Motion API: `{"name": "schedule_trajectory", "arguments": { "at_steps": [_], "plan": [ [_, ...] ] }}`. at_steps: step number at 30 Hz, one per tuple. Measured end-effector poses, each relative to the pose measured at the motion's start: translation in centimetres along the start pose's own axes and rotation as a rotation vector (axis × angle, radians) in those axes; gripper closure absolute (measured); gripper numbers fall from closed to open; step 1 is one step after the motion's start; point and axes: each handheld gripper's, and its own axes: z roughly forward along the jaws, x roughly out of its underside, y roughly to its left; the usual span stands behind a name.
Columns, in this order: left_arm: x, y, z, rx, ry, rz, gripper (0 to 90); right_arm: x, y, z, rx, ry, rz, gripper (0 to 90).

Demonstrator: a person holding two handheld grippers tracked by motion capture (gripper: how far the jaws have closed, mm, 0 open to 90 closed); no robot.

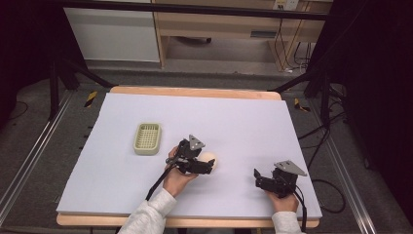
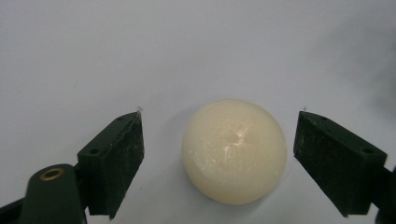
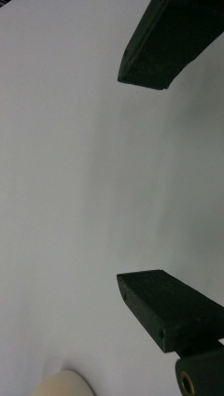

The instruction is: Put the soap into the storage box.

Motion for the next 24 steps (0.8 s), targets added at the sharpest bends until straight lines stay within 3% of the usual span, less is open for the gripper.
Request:
{"name": "schedule_trajectory", "arguments": {
  "at_steps": [24],
  "plan": [
    [0.2,-0.5,2.0,0.018,0.055,0.000,13.3,0.0,0.0,0.0,-0.002,0.005,-0.002,5.3]
  ]
}}
